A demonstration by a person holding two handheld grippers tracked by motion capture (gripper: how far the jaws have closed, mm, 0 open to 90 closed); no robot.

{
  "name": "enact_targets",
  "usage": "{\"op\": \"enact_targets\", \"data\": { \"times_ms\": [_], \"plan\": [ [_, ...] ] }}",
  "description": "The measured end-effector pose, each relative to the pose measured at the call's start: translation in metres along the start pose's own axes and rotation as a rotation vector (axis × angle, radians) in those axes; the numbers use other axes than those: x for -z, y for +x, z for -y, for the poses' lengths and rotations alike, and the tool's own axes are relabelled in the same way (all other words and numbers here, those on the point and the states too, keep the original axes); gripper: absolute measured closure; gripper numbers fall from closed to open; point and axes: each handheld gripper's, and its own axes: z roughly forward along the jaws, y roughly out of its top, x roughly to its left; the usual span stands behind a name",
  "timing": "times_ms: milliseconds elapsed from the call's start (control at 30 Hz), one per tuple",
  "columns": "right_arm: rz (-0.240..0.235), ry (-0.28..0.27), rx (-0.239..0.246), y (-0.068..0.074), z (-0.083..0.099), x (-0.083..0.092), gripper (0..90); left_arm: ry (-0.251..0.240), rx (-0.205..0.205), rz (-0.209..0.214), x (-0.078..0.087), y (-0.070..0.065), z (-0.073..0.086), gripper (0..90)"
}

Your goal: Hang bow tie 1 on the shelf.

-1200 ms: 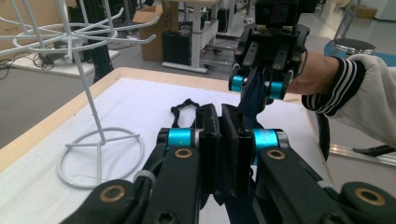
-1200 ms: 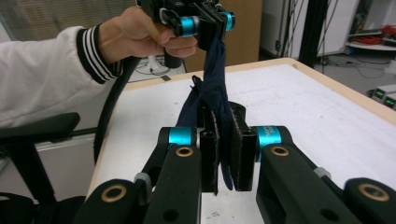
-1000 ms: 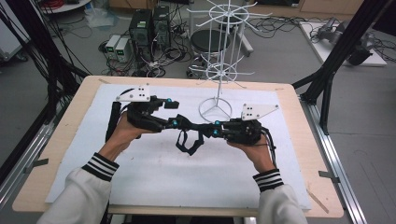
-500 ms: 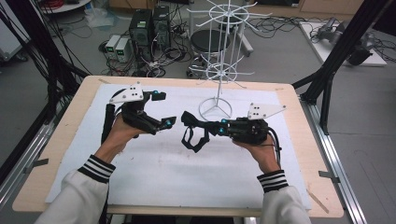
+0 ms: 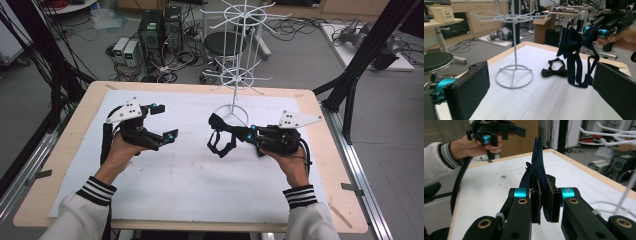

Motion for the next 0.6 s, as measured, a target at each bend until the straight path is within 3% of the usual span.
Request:
{"op": "enact_targets", "data": {
  "times_ms": [400, 600],
  "plan": [
    [0.145, -0.004, -0.032, -0.006, 0.008, 0.022, 84.5, -0.007, 0.015, -0.08, 0.025, 0.002, 0.032, 1.7],
    [0.178, -0.017, -0.035, -0.007, 0.008, 0.029, 84.5, -0.013, 0.018, -0.109, 0.037, 0.003, 0.046, 1.7]
  ]
}}
